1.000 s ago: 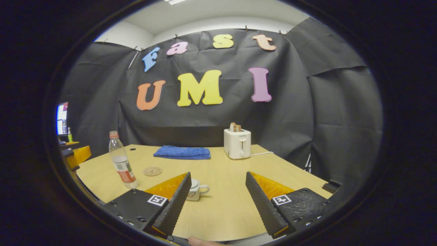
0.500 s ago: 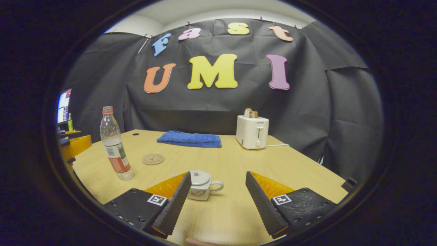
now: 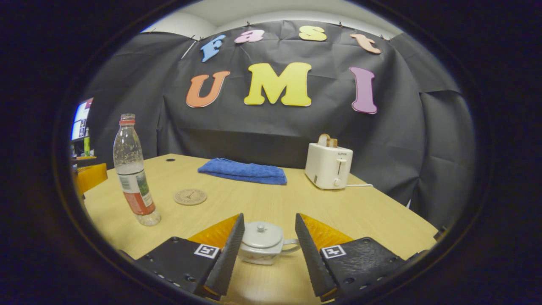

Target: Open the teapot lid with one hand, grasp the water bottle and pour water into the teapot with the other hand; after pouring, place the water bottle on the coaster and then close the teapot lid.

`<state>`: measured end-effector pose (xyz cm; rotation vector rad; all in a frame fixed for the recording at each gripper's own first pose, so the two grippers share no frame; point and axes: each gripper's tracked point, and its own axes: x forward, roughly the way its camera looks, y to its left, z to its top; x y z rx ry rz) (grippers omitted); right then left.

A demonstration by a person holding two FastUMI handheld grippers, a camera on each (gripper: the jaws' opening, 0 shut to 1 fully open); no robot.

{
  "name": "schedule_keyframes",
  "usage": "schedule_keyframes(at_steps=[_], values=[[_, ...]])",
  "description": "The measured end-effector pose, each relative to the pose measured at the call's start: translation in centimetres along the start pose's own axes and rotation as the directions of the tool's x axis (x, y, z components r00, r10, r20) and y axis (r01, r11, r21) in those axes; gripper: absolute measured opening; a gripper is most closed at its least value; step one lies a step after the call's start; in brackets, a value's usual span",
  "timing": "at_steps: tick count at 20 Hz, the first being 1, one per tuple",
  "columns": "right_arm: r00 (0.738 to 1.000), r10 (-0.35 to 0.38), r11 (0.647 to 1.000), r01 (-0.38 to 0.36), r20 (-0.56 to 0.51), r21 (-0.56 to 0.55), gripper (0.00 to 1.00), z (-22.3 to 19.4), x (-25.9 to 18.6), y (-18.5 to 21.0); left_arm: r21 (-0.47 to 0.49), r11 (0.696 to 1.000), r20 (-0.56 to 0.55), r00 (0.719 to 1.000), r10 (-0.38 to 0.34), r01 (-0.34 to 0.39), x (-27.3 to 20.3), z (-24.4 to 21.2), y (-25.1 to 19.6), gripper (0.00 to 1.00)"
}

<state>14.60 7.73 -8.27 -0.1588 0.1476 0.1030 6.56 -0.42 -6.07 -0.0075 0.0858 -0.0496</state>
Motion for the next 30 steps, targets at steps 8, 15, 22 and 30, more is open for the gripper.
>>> schedule_keyframes(at_steps=[8, 15, 22, 30], values=[[0.999, 0.047, 0.997, -0.047, -0.005, 0.053, 0.46, -0.2, 1.0, 0.6, -0.004, 1.0, 0.008, 1.0, -0.026, 0.026, 0.3, -0.3, -0.8, 0.99], [0.997, 0.072, 0.995, -0.07, -0.017, 0.071, 0.16, -0.3, 1.4, 0.9, 0.006, 0.999, 0.004, 0.999, -0.038, 0.038, 0.5, -0.7, -1.1, 0.99], [1.0, 0.029, 0.998, -0.028, -0.01, 0.057, 0.03, -0.2, 1.3, 0.3, 0.011, 0.999, -0.015, 0.999, -0.05, 0.051, 0.8, -1.4, -1.4, 0.99], [0.997, 0.032, 0.997, -0.037, 0.067, 0.068, 0.01, 2.9, 0.4, 0.3, -0.005, 0.994, -0.037, 0.993, -0.108, 0.108, 0.3, -1.6, -2.3, 0.99]])
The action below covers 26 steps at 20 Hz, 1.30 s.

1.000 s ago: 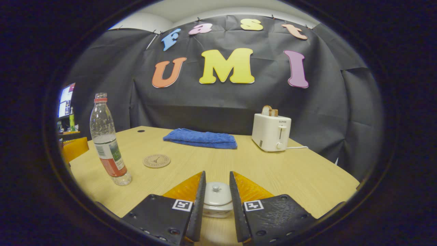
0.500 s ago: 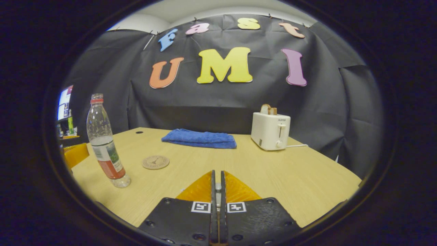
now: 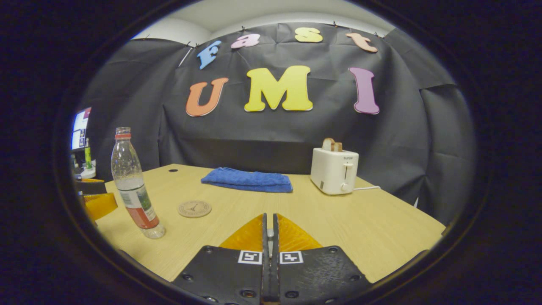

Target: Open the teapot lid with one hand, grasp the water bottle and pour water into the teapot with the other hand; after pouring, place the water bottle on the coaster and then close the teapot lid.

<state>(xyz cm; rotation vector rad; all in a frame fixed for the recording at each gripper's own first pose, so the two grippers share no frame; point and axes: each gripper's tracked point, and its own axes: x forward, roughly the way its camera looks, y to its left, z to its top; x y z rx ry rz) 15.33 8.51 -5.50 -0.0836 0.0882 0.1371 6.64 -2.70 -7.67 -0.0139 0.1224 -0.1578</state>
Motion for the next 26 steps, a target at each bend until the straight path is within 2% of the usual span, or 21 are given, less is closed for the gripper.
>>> schedule_keyframes(at_steps=[3, 9, 14, 20, 23, 26], values=[[1.0, 0.017, 1.0, -0.017, 0.012, 0.026, 0.0, 1.5, -0.7, -0.1, 0.003, 1.0, 0.012, 1.0, 0.0, 0.0, 0.3, 0.3, 0.0, 0.99], [1.0, 0.002, 1.0, -0.003, 0.029, 0.022, 0.01, 3.5, -1.7, -1.1, -0.004, 1.0, 0.009, 1.0, -0.014, 0.014, 1.1, 0.5, -0.9, 0.99], [0.999, -0.005, 1.0, 0.004, 0.034, 0.016, 0.0, 4.1, -1.9, -2.1, 0.009, 1.0, 0.02, 1.0, -0.007, 0.007, 3.0, 0.8, -1.4, 0.99], [1.0, -0.008, 1.0, 0.008, 0.025, 0.006, 0.0, 3.9, -1.9, -2.7, -0.021, 1.0, -0.009, 1.0, 0.01, -0.01, 5.3, -0.1, -0.8, 1.0], [1.0, -0.007, 1.0, 0.007, 0.023, 0.004, 0.0, 3.9, -1.9, -2.9, -0.047, 0.999, -0.005, 1.0, 0.003, -0.003, 5.9, -0.2, -0.7, 0.98], [1.0, -0.002, 1.0, 0.002, 0.023, 0.003, 0.0, 3.9, -2.2, -2.7, -0.03, 1.0, -0.007, 1.0, -0.006, 0.006, 6.3, -0.4, -0.8, 0.92]])
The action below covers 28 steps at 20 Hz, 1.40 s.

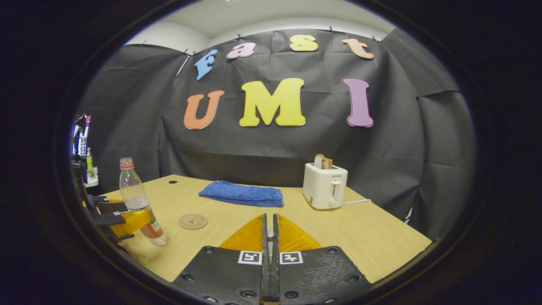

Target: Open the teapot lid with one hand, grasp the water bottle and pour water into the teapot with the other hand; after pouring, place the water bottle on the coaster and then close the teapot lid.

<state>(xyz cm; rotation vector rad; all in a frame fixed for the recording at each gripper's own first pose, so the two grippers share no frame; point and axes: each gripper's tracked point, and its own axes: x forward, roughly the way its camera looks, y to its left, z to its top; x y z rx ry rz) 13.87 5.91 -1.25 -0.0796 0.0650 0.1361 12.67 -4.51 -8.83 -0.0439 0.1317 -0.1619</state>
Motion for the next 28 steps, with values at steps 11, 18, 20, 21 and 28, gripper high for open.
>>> schedule_keyframes(at_steps=[11, 18, 20, 21, 28], values=[[1.0, -0.011, 1.0, 0.011, 0.003, 0.003, 0.0, 0.6, -1.0, -0.9, 0.039, 0.999, -0.03, 0.999, -0.022, 0.023, 0.1, -0.2, -0.7, 0.78], [1.0, -0.025, 1.0, 0.025, -0.012, 0.0, 0.0, 0.2, -1.6, -2.5, 0.314, 0.948, 0.003, 0.999, 0.054, -0.052, -1.0, 3.1, -1.0, 0.75], [1.0, -0.025, 1.0, 0.025, -0.017, -0.003, 0.0, 0.1, -1.8, -3.0, 0.401, 0.914, -0.006, 0.998, 0.065, -0.057, -0.9, 3.3, -1.6, 0.75], [0.999, -0.025, 1.0, 0.025, -0.019, -0.002, 0.0, 0.0, -1.8, -3.2, 0.449, 0.892, -0.012, 0.998, 0.069, -0.057, -0.7, 3.4, -1.8, 0.75], [1.0, -0.016, 1.0, 0.016, -0.026, 0.008, 0.0, -0.8, -1.9, -4.6, 0.767, 0.641, -0.066, 0.995, 0.075, 0.003, 0.2, 2.2, -4.5, 0.75]])
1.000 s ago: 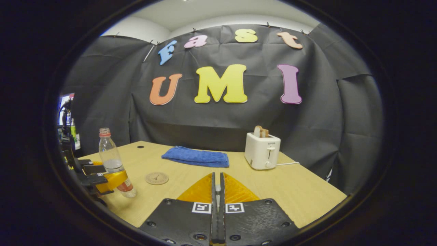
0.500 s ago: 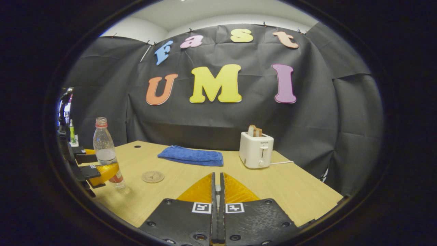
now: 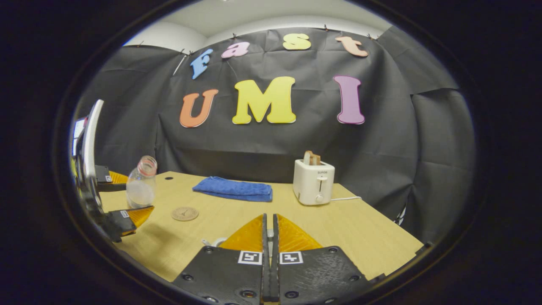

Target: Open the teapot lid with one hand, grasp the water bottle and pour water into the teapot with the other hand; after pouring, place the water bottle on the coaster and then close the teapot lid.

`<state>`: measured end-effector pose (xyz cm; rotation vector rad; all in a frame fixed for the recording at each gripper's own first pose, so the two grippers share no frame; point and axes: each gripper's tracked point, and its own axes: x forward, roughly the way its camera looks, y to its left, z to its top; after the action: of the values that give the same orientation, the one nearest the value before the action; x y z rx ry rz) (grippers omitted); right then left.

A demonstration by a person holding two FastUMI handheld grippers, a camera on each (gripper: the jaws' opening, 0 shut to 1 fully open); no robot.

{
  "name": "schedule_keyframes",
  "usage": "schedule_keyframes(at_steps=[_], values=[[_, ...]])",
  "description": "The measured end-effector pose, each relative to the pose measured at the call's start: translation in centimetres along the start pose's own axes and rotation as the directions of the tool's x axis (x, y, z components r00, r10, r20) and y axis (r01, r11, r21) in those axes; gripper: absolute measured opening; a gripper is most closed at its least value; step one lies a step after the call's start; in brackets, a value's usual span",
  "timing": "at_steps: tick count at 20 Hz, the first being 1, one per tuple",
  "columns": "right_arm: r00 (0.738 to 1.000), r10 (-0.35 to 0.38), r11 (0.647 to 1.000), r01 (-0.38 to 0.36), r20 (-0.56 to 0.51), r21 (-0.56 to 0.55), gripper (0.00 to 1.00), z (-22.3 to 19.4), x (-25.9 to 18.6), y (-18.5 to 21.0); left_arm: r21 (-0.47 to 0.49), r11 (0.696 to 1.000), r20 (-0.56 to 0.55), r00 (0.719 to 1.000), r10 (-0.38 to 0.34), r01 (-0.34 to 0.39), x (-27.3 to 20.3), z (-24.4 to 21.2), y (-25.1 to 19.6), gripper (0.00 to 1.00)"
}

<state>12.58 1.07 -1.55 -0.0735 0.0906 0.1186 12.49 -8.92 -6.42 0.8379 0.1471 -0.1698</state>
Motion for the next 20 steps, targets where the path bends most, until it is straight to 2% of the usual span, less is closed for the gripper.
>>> schedule_keyframes(at_steps=[4, 7, 8, 10, 14, 20], values=[[1.0, -0.001, 1.0, 0.001, -0.006, 0.007, 0.0, -0.3, 0.0, -0.9, 0.183, 0.982, -0.015, 0.999, -0.037, 0.039, 0.2, 0.5, -2.1, 0.75], [1.0, -0.002, 1.0, 0.002, -0.008, 0.02, 0.0, -0.3, -0.1, -1.6, 0.314, 0.946, -0.049, 0.997, -0.067, 0.079, 0.0, 0.3, -3.6, 0.75], [1.0, -0.004, 1.0, 0.005, -0.008, 0.023, 0.0, -0.4, -0.1, -2.0, 0.354, 0.931, -0.057, 0.996, -0.071, 0.086, -0.1, 0.2, -3.9, 0.79], [1.0, -0.014, 1.0, 0.014, -0.007, 0.028, 0.0, -0.4, -0.2, -2.7, 0.423, 0.901, -0.073, 0.995, -0.074, 0.098, 0.5, 0.2, -4.3, 0.75], [1.0, -0.027, 0.999, 0.027, -0.009, 0.041, 0.0, -0.5, -0.2, -3.7, 0.515, 0.847, -0.133, 0.988, -0.077, 0.136, 1.7, 0.3, -4.6, 0.75], [0.999, -0.033, 0.999, 0.033, -0.005, 0.017, 0.0, -0.4, 0.1, -4.4, 0.613, 0.77, -0.186, 0.98, -0.078, 0.177, 0.7, 0.8, -5.5, 0.75]])
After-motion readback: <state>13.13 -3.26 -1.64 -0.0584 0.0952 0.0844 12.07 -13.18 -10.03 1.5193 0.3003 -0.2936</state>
